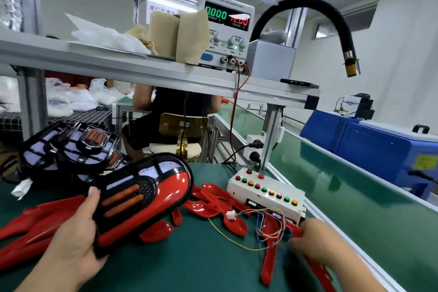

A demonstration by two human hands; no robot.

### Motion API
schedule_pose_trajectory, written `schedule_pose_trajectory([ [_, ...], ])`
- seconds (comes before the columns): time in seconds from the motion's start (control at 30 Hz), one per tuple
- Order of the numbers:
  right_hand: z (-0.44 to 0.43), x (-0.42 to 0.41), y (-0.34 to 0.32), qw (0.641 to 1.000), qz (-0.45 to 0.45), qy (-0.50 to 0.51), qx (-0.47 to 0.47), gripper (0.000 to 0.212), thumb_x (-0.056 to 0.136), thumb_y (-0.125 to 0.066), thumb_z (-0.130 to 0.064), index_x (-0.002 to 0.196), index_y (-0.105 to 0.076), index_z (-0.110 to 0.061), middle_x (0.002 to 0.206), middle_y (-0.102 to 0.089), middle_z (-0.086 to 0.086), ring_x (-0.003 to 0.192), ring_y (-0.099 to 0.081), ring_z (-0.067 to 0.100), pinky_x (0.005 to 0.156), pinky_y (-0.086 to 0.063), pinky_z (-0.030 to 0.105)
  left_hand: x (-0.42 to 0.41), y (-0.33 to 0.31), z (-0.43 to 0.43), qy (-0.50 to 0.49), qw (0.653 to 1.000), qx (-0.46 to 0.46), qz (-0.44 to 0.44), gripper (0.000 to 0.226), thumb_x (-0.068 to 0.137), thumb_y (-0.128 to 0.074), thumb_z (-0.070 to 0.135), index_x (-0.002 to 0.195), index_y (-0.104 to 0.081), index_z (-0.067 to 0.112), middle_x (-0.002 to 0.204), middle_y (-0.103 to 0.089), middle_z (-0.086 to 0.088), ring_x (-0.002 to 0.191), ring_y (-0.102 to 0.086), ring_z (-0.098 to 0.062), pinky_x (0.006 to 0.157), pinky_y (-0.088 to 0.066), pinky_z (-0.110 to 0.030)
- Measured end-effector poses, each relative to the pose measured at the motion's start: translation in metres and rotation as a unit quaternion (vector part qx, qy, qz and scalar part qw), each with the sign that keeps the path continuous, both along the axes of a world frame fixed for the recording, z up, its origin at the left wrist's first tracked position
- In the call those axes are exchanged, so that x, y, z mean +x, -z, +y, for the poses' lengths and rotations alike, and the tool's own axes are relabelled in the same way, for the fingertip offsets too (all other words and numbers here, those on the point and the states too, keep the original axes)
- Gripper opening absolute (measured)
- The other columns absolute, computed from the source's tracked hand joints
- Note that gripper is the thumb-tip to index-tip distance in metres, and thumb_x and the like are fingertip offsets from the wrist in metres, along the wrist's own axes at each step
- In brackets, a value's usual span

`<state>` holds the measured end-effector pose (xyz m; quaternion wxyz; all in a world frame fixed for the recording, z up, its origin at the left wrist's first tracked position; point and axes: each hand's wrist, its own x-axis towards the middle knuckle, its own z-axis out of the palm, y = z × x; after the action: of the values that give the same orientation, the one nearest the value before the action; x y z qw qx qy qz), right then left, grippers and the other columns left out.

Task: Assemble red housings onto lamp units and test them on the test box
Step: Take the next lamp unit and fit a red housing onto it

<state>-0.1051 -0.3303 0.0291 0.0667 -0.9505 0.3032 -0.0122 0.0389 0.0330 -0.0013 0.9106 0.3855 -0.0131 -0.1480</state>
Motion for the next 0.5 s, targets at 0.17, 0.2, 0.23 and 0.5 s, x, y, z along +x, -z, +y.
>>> schedule_pose_trajectory([
  [0.17, 0.0, -0.033, -0.065, 0.974, -0.218, -0.036, 0.051, 0.025, 0.077, -0.077, -0.033, 0.066, -0.063, -0.016, 0.055, -0.065, -0.002, 0.051, -0.061, 0.015, 0.054, -0.051, 0.03, -0.008, -0.008, -0.002, 0.007, 1.0, 0.002, -0.008, 0.041, 0.099, -0.044, 0.045, 0.123, -0.062, 0.017, 0.106, -0.073, -0.021, 0.087, -0.072, -0.04, 0.059, -0.058, -0.051],
  [0.2, 0.011, -0.036, -0.08, 0.946, -0.295, -0.06, 0.118, 0.015, 0.076, -0.08, -0.028, 0.074, -0.067, -0.023, 0.063, -0.07, -0.002, 0.056, -0.067, 0.019, 0.055, -0.055, 0.035, -0.009, -0.007, -0.004, -0.007, 1.0, 0.008, -0.012, 0.036, 0.099, -0.045, 0.043, 0.123, -0.062, 0.021, 0.104, -0.073, -0.019, 0.085, -0.073, -0.04, 0.059, -0.058, -0.052],
  [0.23, 0.029, -0.037, -0.095, 0.903, -0.362, -0.094, 0.213, 0.017, 0.071, -0.082, -0.026, 0.08, -0.068, -0.031, 0.072, -0.073, 0.0, 0.06, -0.07, 0.02, 0.054, -0.057, 0.036, -0.008, -0.006, -0.005, -0.022, 0.999, 0.028, -0.017, 0.031, 0.1, -0.046, 0.04, 0.121, -0.061, 0.024, 0.102, -0.074, -0.017, 0.084, -0.073, -0.039, 0.058, -0.058, -0.05],
  [0.5, 0.175, 0.056, -0.076, 0.507, -0.442, -0.163, 0.722, 0.018, 0.085, -0.06, 0.004, 0.096, -0.057, -0.01, 0.095, -0.064, 0.011, 0.08, -0.07, 0.02, 0.073, -0.061, 0.038, -0.009, 0.005, -0.022, -0.012, 0.994, 0.108, -0.02, 0.023, 0.1, -0.046, 0.043, 0.113, -0.063, 0.034, 0.102, -0.076, -0.011, 0.09, -0.073, -0.035, 0.078, -0.057, -0.056],
])
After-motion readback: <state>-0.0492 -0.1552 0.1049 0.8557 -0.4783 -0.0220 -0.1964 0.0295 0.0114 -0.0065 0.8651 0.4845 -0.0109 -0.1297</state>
